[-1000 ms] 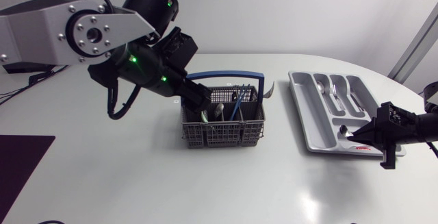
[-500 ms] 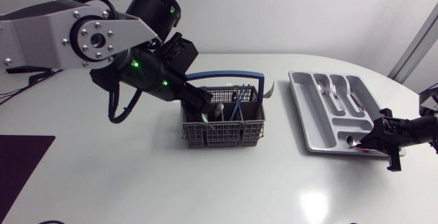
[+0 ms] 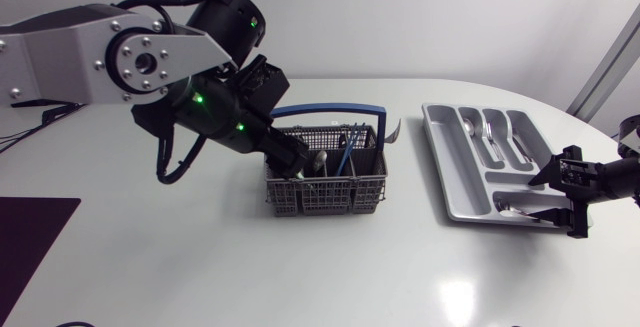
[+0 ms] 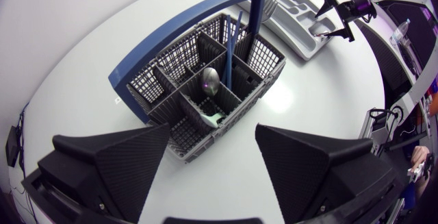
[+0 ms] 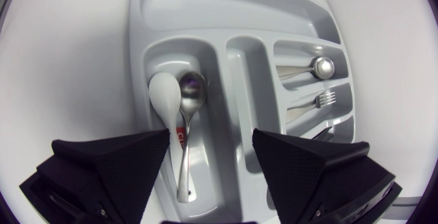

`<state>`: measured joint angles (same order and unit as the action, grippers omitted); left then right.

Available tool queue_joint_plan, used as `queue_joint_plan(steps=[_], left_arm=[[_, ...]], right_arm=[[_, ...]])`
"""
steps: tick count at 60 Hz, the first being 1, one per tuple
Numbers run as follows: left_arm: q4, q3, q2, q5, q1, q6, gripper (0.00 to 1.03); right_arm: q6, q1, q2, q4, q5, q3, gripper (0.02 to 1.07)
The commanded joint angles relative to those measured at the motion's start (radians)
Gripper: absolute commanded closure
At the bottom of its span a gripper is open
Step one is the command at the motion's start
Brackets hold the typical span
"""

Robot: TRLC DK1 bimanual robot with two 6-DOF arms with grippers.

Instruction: Unload the cutlery basket into the drawer organizer.

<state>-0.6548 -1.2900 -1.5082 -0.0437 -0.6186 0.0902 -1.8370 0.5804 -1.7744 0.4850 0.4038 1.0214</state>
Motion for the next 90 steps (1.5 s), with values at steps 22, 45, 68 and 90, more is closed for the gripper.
queue_joint_plan(steps=[22,45,68,90], left_arm=[[-0.014,0.024,0.008,0.008,0.0,0.002,0.16],[-0.011,0.09,0.077,0.008,0.042,0.006,0.16],[0.009,0.179,0.141,-0.044,0.148,0.071,0.16],[0.05,0.265,0.198,-0.154,0.227,0.201,0.16]], right_arm=[[0.283,-0.169,0.303,0.241,0.112,-0.057,0.07],[0.937,-0.715,0.549,0.265,0.059,-0.086,0.07],[1.495,-1.151,0.32,0.216,-0.111,0.152,0.07],[1.668,-1.215,0.078,0.208,-0.089,0.37,0.07]])
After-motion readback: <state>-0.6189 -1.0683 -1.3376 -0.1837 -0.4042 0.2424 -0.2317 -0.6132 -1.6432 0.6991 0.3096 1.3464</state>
